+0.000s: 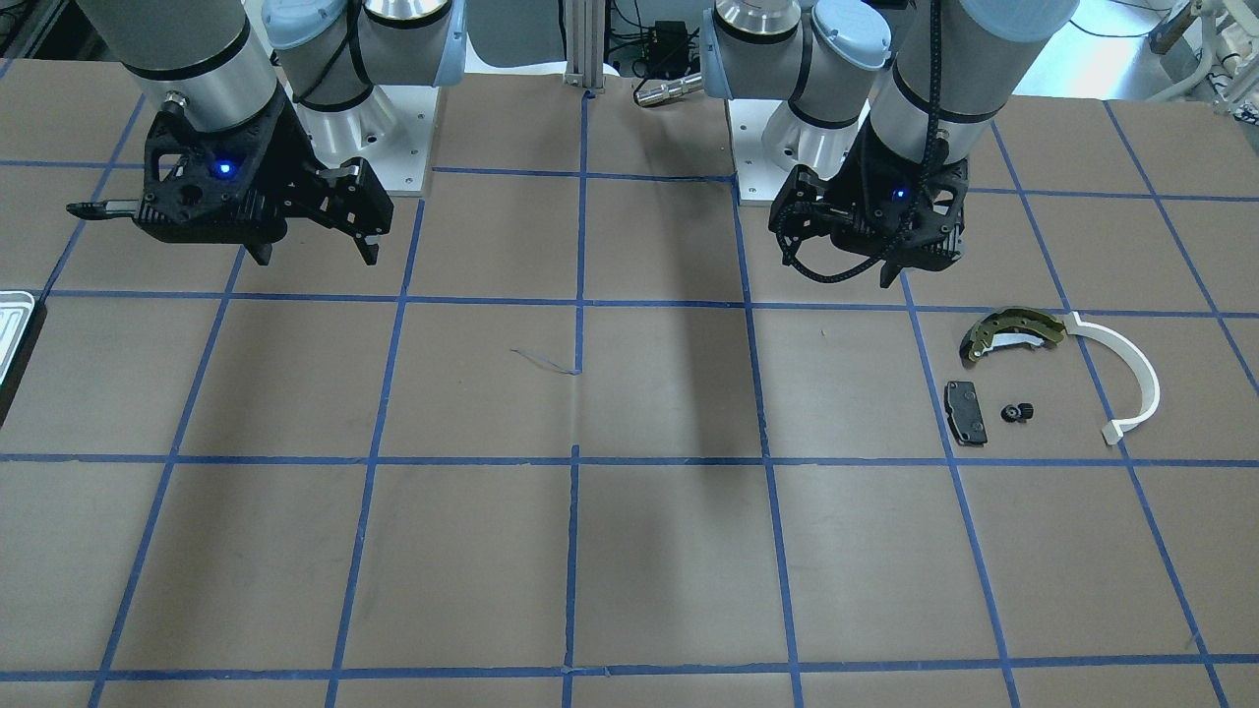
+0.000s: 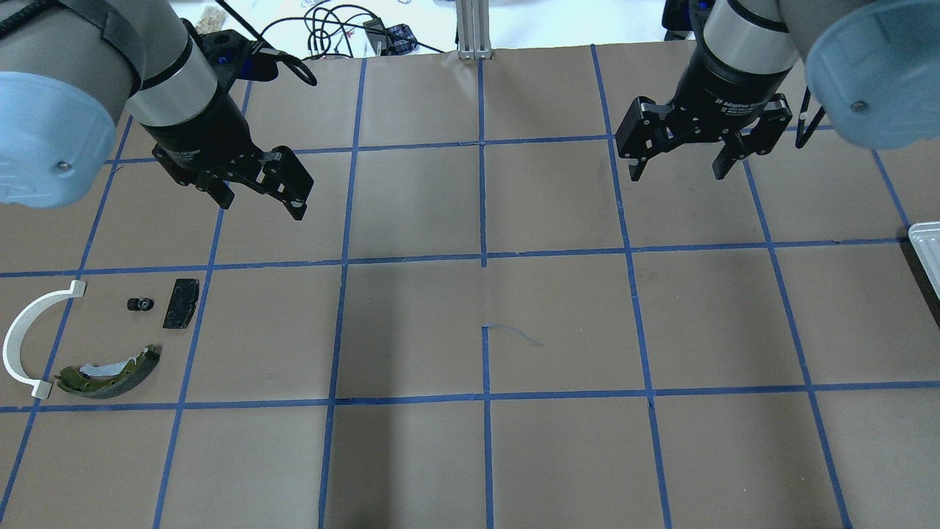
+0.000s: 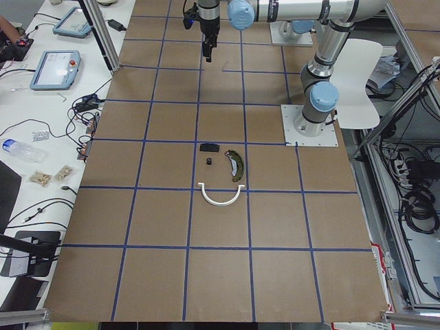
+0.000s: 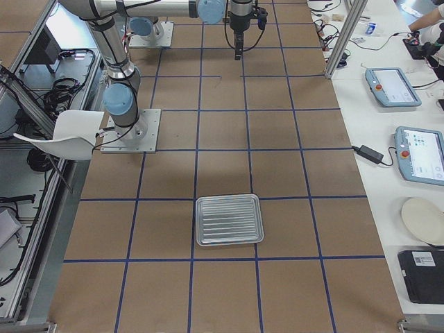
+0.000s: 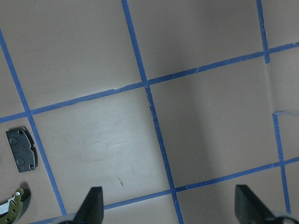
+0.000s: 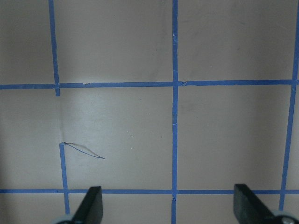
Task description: Place bearing gear from tray to pile
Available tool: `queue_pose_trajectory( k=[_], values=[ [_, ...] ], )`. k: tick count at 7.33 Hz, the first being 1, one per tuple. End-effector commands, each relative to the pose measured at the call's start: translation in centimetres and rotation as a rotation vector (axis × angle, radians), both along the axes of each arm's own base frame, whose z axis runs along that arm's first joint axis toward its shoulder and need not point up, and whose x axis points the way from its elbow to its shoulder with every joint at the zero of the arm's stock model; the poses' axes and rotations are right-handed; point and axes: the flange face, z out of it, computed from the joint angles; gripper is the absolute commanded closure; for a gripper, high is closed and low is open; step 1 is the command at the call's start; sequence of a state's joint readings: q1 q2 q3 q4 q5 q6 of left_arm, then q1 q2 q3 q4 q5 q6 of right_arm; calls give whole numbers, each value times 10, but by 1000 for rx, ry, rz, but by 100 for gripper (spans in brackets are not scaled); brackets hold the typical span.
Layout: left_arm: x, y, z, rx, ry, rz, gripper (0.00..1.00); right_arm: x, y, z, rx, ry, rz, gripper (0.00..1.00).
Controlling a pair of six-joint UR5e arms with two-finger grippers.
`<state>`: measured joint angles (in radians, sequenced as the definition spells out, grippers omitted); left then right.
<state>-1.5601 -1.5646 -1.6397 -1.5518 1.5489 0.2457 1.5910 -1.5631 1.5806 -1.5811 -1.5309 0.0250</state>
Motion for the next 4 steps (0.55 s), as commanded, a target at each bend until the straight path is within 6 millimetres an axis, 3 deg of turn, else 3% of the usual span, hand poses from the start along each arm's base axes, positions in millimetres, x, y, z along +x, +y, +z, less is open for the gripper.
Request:
queue_pose_trajectory(
  k=[1, 4],
  values=[
    [2, -2, -5, 11, -6, 2, 0, 0, 0, 0, 1, -3, 0, 0],
    [5, 0, -3, 10, -11, 3, 0, 1, 0, 0, 0, -1, 2, 0]
  ],
)
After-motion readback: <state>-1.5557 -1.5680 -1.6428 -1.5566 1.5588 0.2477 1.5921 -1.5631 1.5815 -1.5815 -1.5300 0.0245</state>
